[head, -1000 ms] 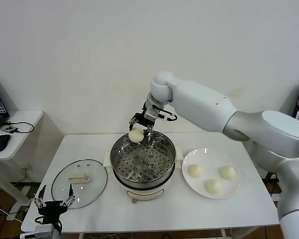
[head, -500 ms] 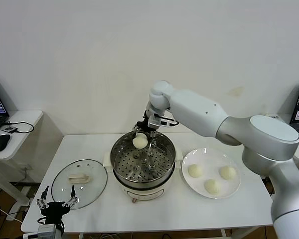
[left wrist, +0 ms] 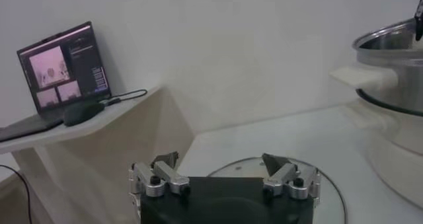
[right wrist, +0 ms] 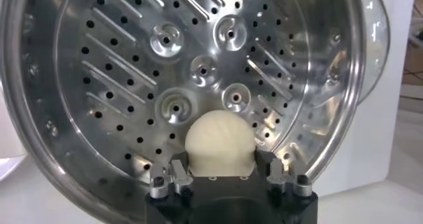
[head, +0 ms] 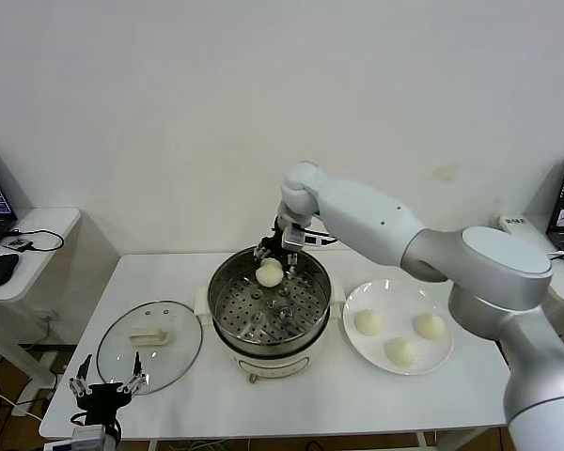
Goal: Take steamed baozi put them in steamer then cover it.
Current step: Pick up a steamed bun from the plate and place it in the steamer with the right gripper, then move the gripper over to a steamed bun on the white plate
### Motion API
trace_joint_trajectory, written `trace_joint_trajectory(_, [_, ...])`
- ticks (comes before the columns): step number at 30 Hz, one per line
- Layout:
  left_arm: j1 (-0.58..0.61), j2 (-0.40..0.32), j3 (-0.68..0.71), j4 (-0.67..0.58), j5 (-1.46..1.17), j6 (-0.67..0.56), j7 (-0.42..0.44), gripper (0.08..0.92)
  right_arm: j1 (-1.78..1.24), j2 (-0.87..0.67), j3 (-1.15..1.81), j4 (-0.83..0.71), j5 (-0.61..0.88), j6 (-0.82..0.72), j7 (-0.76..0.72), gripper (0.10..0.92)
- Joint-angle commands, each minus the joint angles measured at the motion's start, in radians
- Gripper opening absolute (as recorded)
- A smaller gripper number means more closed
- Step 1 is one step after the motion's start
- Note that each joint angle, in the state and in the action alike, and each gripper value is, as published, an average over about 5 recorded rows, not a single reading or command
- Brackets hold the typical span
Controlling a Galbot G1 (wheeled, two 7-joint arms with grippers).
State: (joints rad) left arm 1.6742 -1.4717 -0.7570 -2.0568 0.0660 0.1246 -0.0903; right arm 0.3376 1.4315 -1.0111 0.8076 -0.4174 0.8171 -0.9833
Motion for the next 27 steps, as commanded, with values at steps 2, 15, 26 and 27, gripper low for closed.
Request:
trace_joint_trajectory(2, [-0.001, 0.001, 0.001, 0.003, 0.001, 0.000, 0.001, 0.823, -0.014, 0.009, 0.006, -0.021, -0.009, 0.004, 0.011, 0.668])
trace_joint_trajectory(15, [-0.001, 0.000, 0.003, 0.002, 0.002, 0.003, 0.009, 0.823, 0.114, -0.106, -0.005, 0.155, 0.378, -0.308, -0.085, 0.822])
trace_joint_trajectory(26, [0.004, 0.006, 0.016, -0.014, 0.006, 0.006, 0.019, 0.823, 0.223, -0.410, 0.028, 0.445, 0.753, -1.210, -0.237, 0.823])
trace_joint_trajectory(27, [0.003, 0.008, 0.016, -0.016, 0.006, 0.007, 0.020, 0.823, 0.223, -0.438, 0.034, 0.462, 0.754, -1.263, -0.259, 0.823])
